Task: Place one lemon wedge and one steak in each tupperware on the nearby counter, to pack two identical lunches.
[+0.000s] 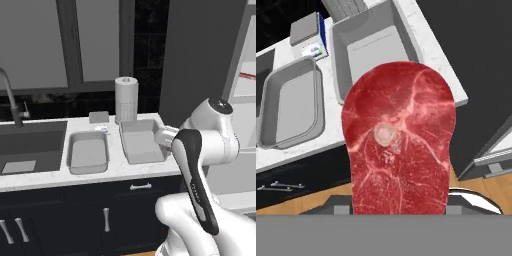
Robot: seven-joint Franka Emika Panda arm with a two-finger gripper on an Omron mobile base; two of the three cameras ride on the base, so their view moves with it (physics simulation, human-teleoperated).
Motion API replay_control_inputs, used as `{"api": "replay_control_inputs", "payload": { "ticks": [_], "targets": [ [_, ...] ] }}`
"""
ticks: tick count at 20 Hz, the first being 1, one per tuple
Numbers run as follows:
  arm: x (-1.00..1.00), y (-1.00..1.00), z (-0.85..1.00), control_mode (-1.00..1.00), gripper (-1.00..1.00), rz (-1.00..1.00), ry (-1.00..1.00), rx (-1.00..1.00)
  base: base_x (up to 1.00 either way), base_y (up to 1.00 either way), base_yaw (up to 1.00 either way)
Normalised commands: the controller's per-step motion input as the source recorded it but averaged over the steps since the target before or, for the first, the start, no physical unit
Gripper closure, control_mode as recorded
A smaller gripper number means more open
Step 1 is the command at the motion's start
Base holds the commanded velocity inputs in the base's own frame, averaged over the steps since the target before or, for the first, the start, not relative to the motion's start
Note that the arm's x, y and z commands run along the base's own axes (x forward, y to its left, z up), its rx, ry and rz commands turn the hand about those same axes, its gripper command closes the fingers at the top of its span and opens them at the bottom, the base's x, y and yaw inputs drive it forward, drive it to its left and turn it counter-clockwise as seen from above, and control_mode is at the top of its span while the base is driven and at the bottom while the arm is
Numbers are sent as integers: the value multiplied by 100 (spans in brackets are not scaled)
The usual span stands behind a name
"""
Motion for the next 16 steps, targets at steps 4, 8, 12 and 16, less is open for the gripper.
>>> {"api": "replay_control_inputs", "payload": {
  "ticks": [4, 8, 12, 16],
  "targets": [
    [100, 9, -36, -100, 100, 0, 12, -5, 0, 0, 0],
    [100, 3, -41, -100, 100, 0, 7, -2, 0, 0, 0],
    [100, 0, -57, -100, 100, 0, 0, -2, 0, 0, 0],
    [100, 0, -62, -100, 100, 0, 0, -5, 0, 0, 0]
  ]
}}
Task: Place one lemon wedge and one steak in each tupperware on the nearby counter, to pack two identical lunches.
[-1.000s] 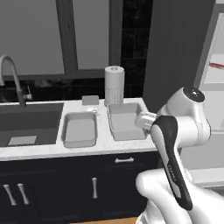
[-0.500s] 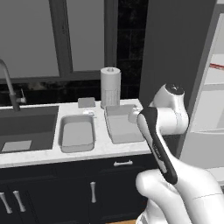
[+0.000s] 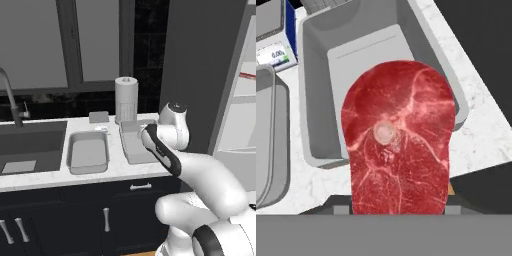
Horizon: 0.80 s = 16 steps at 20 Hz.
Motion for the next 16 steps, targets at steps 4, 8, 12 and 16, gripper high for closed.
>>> {"api": "replay_control_inputs", "payload": {
  "ticks": [4, 8, 12, 16],
  "targets": [
    [100, 0, -53, -100, -100, -5, 0, -3, 0, 0, 0],
    [100, 0, -39, -100, -100, -10, 0, -1, 0, 0, 0],
    [94, 0, -11, -100, -100, -12, 3, 0, 0, 0, 0],
    [-15, 6, 57, -100, -100, -11, 0, 0, 0, 0, 0]
  ]
}}
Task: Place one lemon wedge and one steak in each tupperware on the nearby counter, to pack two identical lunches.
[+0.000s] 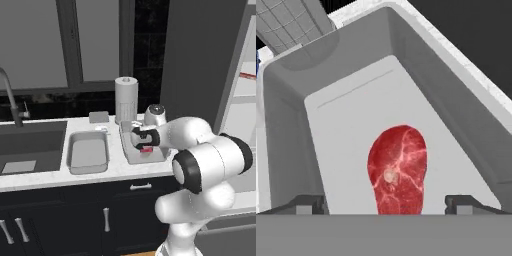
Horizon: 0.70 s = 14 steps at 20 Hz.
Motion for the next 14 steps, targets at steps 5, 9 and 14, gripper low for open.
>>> {"api": "replay_control_inputs", "payload": {
  "ticks": [5, 9, 14],
  "targets": [
    [-100, 20, 90, -100, -100, -8, 15, 1, 0, 0, 0],
    [-100, 4, 86, -100, -100, -1, 16, 3, 0, 0, 0],
    [-100, 33, 45, -100, -100, 0, 21, 0, 0, 0, 0]
  ]
}}
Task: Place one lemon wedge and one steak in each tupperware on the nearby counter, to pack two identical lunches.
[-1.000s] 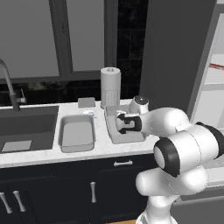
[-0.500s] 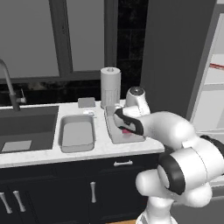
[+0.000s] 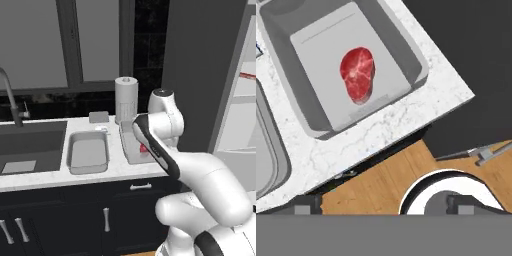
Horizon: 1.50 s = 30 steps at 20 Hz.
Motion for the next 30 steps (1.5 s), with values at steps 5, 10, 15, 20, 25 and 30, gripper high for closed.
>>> {"api": "replay_control_inputs", "payload": {
  "ticks": [5, 10, 15, 20, 25, 30],
  "targets": [
    [-20, 8, 0, 100, -100, 0, 1, -1, -80, -5, 0],
    [0, 0, 0, 100, -100, 0, 0, 0, -95, -99, -10],
    [0, 0, 0, 100, -100, 0, 0, 0, 0, -100, -4],
    [0, 0, 0, 100, -100, 0, 0, 0, 76, -100, 6],
    [0, 0, 0, 100, -100, 0, 0, 0, 96, -70, 7],
    [100, -40, 42, -100, -100, 15, -8, -1, 0, 0, 0]
  ]
}}
